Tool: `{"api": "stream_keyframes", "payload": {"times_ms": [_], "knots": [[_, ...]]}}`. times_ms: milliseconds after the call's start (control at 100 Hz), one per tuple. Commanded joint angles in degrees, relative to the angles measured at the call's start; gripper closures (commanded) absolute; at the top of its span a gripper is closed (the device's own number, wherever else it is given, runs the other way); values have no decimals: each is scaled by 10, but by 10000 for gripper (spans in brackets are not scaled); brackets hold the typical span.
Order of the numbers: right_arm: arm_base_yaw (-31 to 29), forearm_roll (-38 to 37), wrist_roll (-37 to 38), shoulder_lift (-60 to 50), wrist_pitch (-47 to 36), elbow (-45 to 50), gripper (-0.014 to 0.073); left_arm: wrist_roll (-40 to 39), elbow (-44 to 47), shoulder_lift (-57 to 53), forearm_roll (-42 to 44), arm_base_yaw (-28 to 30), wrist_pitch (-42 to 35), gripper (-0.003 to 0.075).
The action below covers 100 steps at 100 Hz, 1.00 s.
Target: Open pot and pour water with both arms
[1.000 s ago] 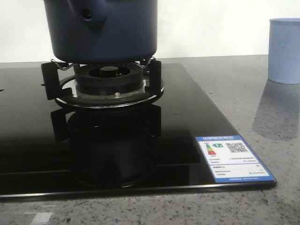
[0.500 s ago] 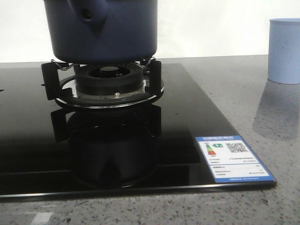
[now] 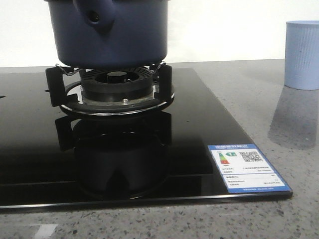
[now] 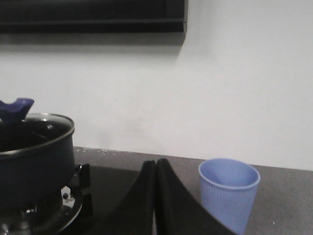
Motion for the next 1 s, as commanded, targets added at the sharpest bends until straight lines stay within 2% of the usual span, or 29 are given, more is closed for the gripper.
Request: {"api": "stream_keyframes", "payload": {"times_ms": [0,290,990], "knots": [[-1,9,-6,-26,32,24,652,-2,17,-39,-4,1,-41,741],[-1,8,-6,-64,47,111,652,-2,68,-86,-4,1,-38,741],[-1,4,-6,-64,47,112,652,-2,67,-86,-4,1,-23,741]]}}
